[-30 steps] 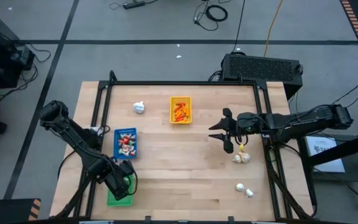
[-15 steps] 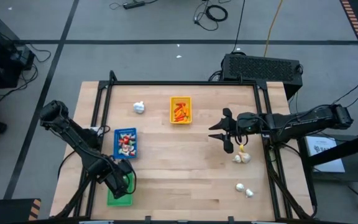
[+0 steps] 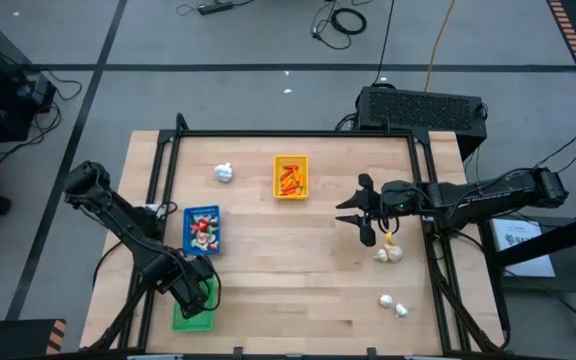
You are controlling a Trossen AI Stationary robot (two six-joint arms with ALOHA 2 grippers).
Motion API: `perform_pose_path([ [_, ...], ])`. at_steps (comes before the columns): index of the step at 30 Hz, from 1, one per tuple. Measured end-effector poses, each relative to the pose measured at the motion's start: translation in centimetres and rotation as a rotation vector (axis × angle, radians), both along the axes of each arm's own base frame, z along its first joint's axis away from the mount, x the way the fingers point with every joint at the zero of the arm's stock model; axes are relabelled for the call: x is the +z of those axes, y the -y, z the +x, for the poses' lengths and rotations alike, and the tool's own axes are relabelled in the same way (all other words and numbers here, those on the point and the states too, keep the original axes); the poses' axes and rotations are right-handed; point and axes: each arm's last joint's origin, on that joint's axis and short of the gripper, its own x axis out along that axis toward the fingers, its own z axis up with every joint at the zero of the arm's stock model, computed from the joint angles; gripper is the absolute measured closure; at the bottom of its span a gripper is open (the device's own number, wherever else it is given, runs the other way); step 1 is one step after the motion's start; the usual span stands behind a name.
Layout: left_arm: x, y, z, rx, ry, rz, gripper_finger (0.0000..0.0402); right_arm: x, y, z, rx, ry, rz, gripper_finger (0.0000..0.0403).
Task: Sort produce into baskets
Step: Put the garlic into the green bin
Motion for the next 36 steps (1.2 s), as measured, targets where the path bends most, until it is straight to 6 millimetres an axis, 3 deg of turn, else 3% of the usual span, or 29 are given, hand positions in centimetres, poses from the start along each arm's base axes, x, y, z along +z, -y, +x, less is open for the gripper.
perform_pose_path([
  [8,0.0,-2.0,1.9,-0.064,0.114,0.109,0.0174,-0.4,-0.1,-0.2,-0.028,-0.049,0.123,0.0268],
  [13,0.3,-3.5,4.4,-0.215,0.326,0.253,0.0174,-0.2,-0.5,-0.6,0.012,-0.16,0.284,0.0268],
  [19,1.6,-5.0,8.2,-0.407,0.624,0.378,0.0174,-0.6,-2.3,-1.7,-0.017,-0.355,0.454,0.0268],
  [24,1.9,-6.8,11.1,-0.483,0.751,0.623,0.0174,-1.0,-4.5,-2.7,-0.017,-0.475,0.596,0.0268],
  [32,0.6,-9.3,16.1,-0.603,0.928,0.699,0.0174,-1.5,-6.4,-4.0,0.091,-0.581,0.525,0.0268],
  [36,-0.8,-10.5,17.7,-0.589,0.958,0.697,0.0174,-1.7,-7.0,-4.7,0.095,-0.691,0.615,0.0268],
])
